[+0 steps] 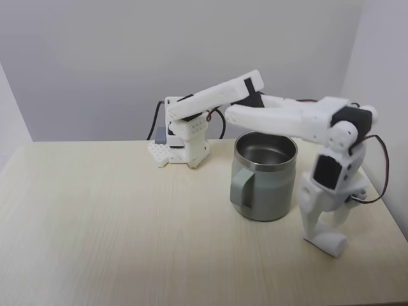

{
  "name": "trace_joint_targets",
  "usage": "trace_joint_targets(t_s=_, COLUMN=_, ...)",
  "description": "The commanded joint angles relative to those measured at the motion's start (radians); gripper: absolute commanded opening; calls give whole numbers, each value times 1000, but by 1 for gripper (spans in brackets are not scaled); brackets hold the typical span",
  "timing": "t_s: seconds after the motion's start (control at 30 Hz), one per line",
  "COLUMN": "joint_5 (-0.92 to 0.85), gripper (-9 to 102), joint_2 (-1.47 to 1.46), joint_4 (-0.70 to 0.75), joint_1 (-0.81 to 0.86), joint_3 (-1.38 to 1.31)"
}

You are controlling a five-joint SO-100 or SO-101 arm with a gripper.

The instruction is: Grasp a dressing and put it in the cup.

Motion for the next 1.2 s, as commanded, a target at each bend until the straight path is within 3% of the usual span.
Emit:
trace_joint_targets(t_s=0.0, joint_5=-8, gripper=19, joint_2=25, joint_4=38, joint_1=-6, joint_3=61)
trace_joint_targets(t_s=0.3, joint_5=0, gripper=17, joint_2=118, joint_4=40, joint_1=0, joint_3=138)
trace_joint_targets(t_s=0.47, joint_5=2, gripper=0, joint_2=124, joint_4=40, joint_1=8, joint_3=164)
trace_joint_targets(t_s=0.73, joint_5=26, gripper=0, joint_2=71, joint_4=41, joint_1=17, joint_3=172)
trace_joint_targets(t_s=1.17, joint_5=58, gripper=0, joint_2=-480, joint_4=43, joint_1=-32, joint_3=-161)
